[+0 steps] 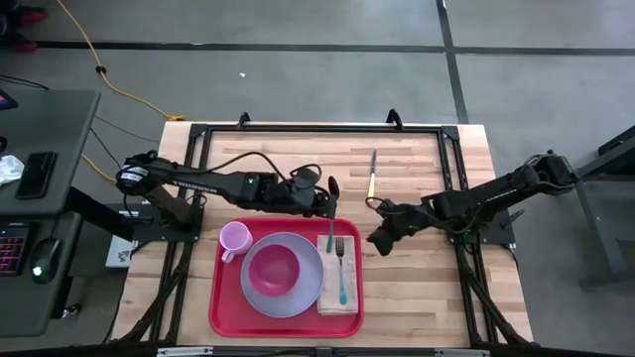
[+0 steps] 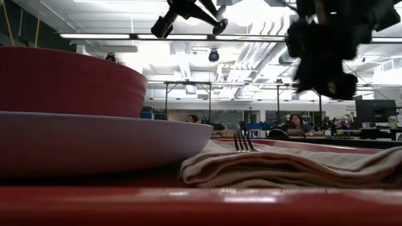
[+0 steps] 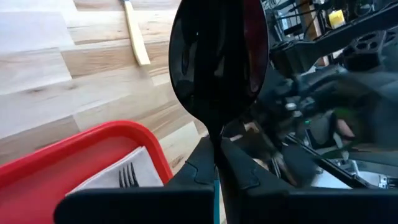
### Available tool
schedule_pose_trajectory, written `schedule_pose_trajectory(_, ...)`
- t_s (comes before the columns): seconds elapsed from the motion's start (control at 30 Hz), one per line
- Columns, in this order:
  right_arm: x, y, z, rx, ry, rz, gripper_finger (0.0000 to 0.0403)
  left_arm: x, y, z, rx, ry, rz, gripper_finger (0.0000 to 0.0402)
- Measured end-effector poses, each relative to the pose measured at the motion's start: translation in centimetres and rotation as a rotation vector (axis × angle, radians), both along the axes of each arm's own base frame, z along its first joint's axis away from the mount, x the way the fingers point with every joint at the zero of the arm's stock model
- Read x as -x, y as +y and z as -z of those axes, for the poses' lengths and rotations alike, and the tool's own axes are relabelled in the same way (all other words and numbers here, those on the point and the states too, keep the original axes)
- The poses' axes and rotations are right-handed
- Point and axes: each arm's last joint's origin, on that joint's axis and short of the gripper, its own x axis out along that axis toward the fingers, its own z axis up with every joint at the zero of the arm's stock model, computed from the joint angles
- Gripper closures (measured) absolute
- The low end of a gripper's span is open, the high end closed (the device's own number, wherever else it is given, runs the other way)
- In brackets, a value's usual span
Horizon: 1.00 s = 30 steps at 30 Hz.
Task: Set up tray
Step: Put the blue spoon beside the blue plate on the peach napkin
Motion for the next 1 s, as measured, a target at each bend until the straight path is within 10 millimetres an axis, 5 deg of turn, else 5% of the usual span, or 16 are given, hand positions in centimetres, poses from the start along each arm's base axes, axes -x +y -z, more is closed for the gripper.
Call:
schedule_pose_trajectory(0.33,-1.9,0.5,-3.3,-0.089,-0.388,-0.02,0.0329,-1.2,-0.8,1.8,0.005,0.031,-0.002,0.0367)
schedule_pose_trajectory(0.77,-2.0,0.3,-3.3,-0.109,-0.384,0.004,0.0327,-2.4,-1.0,3.2,0.011,0.037,0.01,0.0367)
schedule_pose_trajectory(1.0,-2.1,-0.1,-3.3,-0.093,-0.385,0.009,0.0284,-3.1,-1.1,3.5,0.009,0.013,0.028,0.0367)
